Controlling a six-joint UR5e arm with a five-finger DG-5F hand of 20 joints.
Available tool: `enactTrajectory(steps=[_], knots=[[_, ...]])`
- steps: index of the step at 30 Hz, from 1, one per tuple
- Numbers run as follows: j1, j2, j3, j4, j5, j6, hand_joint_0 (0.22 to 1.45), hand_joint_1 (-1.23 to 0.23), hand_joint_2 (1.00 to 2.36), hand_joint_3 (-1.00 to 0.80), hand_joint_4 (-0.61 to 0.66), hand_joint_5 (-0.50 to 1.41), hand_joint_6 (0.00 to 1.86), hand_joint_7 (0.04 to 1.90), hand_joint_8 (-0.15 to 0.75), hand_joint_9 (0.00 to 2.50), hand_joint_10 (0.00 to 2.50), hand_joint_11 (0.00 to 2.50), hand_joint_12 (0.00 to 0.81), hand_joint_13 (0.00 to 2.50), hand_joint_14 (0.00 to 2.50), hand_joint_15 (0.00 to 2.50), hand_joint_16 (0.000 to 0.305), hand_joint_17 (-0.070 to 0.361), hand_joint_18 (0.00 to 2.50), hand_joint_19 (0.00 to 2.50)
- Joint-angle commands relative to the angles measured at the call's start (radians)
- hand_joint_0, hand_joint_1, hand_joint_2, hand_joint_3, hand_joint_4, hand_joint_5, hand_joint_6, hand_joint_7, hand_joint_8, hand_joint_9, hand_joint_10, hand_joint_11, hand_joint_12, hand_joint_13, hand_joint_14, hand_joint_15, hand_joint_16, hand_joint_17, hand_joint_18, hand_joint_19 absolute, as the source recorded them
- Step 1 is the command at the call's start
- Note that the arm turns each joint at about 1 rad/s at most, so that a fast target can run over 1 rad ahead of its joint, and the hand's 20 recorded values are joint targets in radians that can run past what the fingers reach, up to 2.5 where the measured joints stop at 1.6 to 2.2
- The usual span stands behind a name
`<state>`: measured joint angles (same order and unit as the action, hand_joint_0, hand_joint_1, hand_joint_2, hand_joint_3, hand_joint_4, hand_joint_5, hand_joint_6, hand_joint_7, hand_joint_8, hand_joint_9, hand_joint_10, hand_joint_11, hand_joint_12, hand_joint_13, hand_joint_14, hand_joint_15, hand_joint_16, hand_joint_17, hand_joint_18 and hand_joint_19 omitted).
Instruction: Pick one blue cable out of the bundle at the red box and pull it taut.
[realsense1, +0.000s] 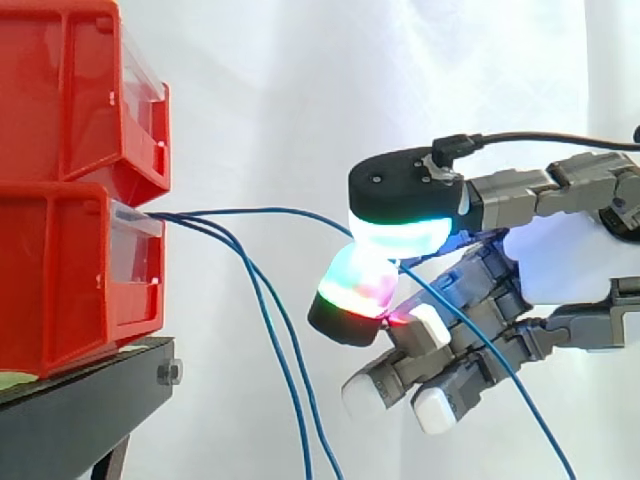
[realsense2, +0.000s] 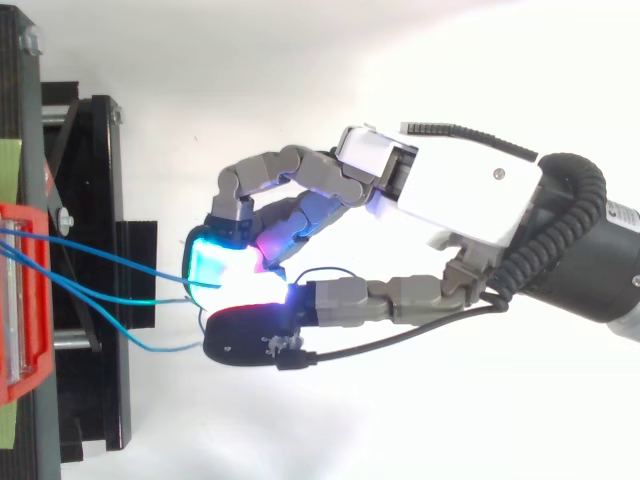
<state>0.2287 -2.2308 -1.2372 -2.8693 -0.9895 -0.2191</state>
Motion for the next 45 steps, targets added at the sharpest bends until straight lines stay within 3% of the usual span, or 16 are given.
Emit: enactTrajectory(steps=[1, 8, 10, 18, 24, 25, 28, 30, 32, 45], knots=[[0.0, 0.0, 0.001, -0.027, 0.0, 0.001, 0.58, -0.75, 1.02, 0.06, 0.07, -0.11, 0.84, 1.25, 0.411, 1.03, 0.01, 1.15, 0.466, 0.79, 0.01, 0.3, 0.065, 0.146, 0.92, 0.38], [0.0, 0.028, -0.001, -0.09, 0.018, 0.015, 0.57, -0.76, 1.02, 0.06, 0.06, -0.11, 0.84, 1.26, 0.413, 0.99, 0.01, 1.11, 0.467, 0.79, 0.01, 0.3, 0.065, 0.147, 0.92, 0.39], [0.0, 0.037, -0.001, -0.139, 0.032, 0.033, 0.58, -0.76, 1.02, 0.06, 0.06, -0.11, 0.84, 1.26, 0.411, 0.98, 0.01, 1.09, 0.466, 0.78, 0.01, 0.3, 0.065, 0.147, 0.92, 0.39], [-0.002, 0.072, -0.001, -0.235, 0.031, 0.06, 0.57, -0.76, 1.02, 0.07, 0.05, -0.11, 0.84, 1.26, 0.408, 0.93, 0.01, 1.0, 0.467, 0.78, 0.01, 0.3, 0.066, 0.148, 0.91, 0.39], [-0.009, 0.079, -0.01, -0.275, 0.028, 0.066, 0.58, -0.76, 1.02, 0.06, 0.05, -0.11, 0.83, 1.26, 0.405, 0.9, 0.01, 0.94, 0.466, 0.77, 0.01, 0.3, 0.066, 0.148, 0.9, 0.39], [-0.011, 0.079, -0.015, -0.277, 0.028, 0.067, 0.58, -0.76, 1.02, 0.06, 0.05, -0.11, 0.83, 1.27, 0.406, 0.9, 0.01, 0.92, 0.468, 0.77, 0.01, 0.3, 0.066, 0.148, 0.9, 0.38], [-0.011, 0.103, -0.085, -0.254, 0.031, 0.087, 0.58, -0.76, 1.02, 0.06, 0.04, -0.11, 0.83, 1.27, 0.403, 0.89, 0.01, 0.91, 0.464, 0.77, 0.01, 0.3, 0.066, 0.147, 0.9, 0.39], [-0.011, 0.131, -0.136, -0.199, 0.031, 0.089, 0.57, -0.76, 1.02, 0.07, 0.05, -0.11, 0.83, 1.27, 0.404, 0.89, 0.01, 0.9, 0.463, 0.76, 0.01, 0.3, 0.066, 0.148, 0.9, 0.38], [-0.011, 0.145, -0.162, -0.17, 0.031, 0.086, 0.57, -0.76, 1.02, 0.07, 0.04, -0.11, 0.83, 1.26, 0.401, 0.89, 0.02, 0.89, 0.463, 0.76, 0.01, 0.3, 0.066, 0.148, 0.9, 0.38], [-0.005, 0.148, -0.171, -0.136, 0.031, 0.07, 0.58, -0.76, 1.02, 0.07, 0.03, -0.11, 0.83, 1.27, 0.4, 0.88, 0.01, 0.86, 0.463, 0.75, 0.01, 0.29, 0.066, 0.148, 0.89, 0.38]])
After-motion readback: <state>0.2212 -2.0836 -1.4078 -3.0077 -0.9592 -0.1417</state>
